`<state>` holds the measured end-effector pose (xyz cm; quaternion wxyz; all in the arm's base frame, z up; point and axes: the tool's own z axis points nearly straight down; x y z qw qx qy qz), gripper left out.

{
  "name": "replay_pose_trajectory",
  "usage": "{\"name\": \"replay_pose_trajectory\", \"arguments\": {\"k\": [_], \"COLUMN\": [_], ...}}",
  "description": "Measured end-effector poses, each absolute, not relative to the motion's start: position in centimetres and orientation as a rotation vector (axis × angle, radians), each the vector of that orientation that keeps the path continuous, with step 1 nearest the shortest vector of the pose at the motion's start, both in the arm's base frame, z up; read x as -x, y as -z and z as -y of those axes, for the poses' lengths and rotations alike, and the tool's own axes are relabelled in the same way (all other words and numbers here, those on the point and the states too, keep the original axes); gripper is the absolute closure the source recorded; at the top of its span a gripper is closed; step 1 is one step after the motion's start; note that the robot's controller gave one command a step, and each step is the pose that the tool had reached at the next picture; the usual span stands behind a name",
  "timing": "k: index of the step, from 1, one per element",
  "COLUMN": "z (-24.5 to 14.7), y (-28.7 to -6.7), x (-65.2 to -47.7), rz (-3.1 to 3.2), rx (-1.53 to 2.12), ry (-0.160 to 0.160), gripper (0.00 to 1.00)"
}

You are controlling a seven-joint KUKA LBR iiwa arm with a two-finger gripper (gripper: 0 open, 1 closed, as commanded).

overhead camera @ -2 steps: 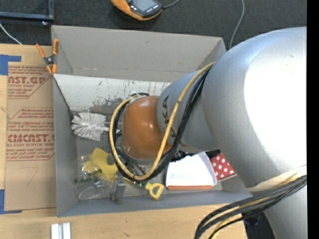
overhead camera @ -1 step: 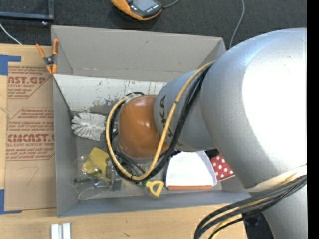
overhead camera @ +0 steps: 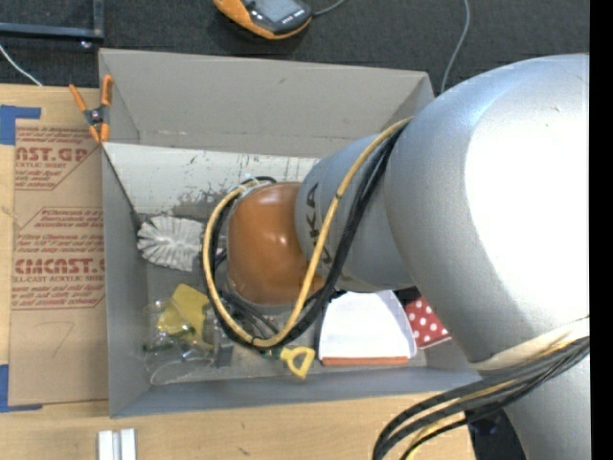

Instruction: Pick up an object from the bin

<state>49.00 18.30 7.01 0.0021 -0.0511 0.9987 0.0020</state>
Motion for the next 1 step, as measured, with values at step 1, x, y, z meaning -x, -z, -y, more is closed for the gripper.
{"name": "replay_pose_trajectory", "arguments": {"k": [1], "z": [-18.29], "y": [-7.12], "x": [-48.98], "rz": [-3.134], "rx": [0.158], "ry": [-0.006], "gripper": [1.0]}}
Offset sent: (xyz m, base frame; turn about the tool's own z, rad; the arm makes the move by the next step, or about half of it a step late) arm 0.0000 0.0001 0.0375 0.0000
